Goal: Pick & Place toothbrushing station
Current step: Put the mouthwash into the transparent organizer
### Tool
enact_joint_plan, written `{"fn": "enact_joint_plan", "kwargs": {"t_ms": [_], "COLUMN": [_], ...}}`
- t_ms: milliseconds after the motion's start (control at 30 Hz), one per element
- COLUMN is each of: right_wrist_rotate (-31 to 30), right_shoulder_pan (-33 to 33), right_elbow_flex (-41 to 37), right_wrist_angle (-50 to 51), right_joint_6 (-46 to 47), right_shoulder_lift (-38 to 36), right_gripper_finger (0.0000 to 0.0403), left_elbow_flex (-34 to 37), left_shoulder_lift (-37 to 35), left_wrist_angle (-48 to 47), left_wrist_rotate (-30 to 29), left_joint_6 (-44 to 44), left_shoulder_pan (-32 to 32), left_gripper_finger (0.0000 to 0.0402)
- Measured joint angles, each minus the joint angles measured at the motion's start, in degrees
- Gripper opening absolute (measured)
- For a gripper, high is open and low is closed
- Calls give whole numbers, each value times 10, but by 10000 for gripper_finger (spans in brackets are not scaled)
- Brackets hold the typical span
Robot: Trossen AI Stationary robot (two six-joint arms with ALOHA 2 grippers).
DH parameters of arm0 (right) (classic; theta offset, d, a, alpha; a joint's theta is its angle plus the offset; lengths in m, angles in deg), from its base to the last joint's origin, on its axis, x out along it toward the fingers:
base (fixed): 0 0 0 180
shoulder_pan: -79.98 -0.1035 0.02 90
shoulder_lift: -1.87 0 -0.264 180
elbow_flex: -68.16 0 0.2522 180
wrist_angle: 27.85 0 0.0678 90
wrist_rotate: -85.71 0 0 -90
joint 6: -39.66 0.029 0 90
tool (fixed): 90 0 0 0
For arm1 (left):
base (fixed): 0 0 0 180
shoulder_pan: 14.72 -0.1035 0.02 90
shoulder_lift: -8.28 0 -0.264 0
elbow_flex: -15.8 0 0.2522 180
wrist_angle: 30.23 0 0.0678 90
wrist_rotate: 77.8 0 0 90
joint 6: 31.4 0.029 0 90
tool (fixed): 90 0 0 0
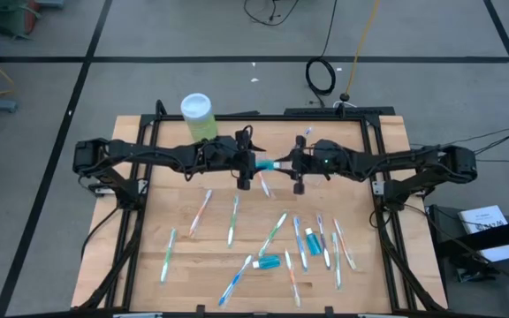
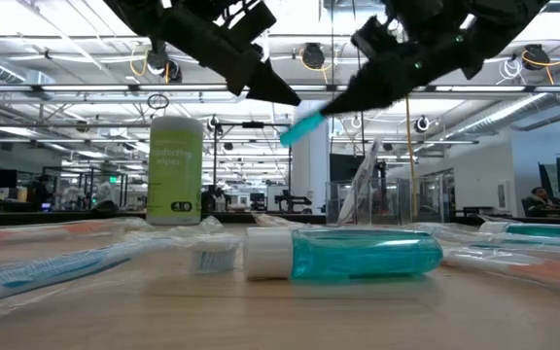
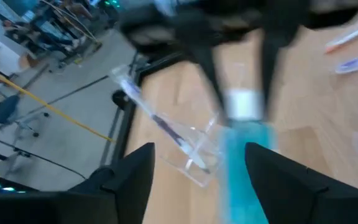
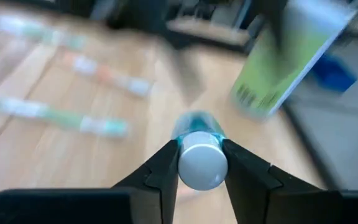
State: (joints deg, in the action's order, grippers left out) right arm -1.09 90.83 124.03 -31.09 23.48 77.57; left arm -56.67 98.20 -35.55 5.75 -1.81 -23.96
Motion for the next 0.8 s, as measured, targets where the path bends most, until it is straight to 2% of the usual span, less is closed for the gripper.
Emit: {"fn": "enact_joint_plan", "kwargs": {"t_ms": [100, 200, 333, 433, 533, 633, 800], "right_wrist_rotate": [0, -8, -89, -131, -143, -133, -104], "right_shoulder_pan": [-10, -23, -40, -37, -21, 9, 58], "right_elbow_flex": [0, 23, 117, 198, 250, 281, 275], "right_wrist_angle": [48, 132, 340, 506, 553, 581, 624], "right_joint_6": [-18, -4, -12, -37, -31, -3, 29], "right_shoulder_lift": [-8, -16, -23, -16, -6, 1, 13], "right_gripper_finger": [96, 90, 92, 107, 110, 96, 90], "left_elbow_flex": [0, 0, 0, 0, -1, -1, 0], "left_shoulder_lift": [-2, -31, -99, -155, -206, -242, -287], "left_wrist_angle": [-12, -69, -175, -246, -306, -357, -437], "left_wrist_rotate": [-1, -14, -69, -72, -72, -72, -72], "left_joint_6": [5, 22, 15, -3, -31, -67, -120], "left_shoulder_pan": [0, 4, 5, -2, -12, -23, -35], "left_gripper_finger": [269, 270, 271, 271, 271, 271, 271]}}
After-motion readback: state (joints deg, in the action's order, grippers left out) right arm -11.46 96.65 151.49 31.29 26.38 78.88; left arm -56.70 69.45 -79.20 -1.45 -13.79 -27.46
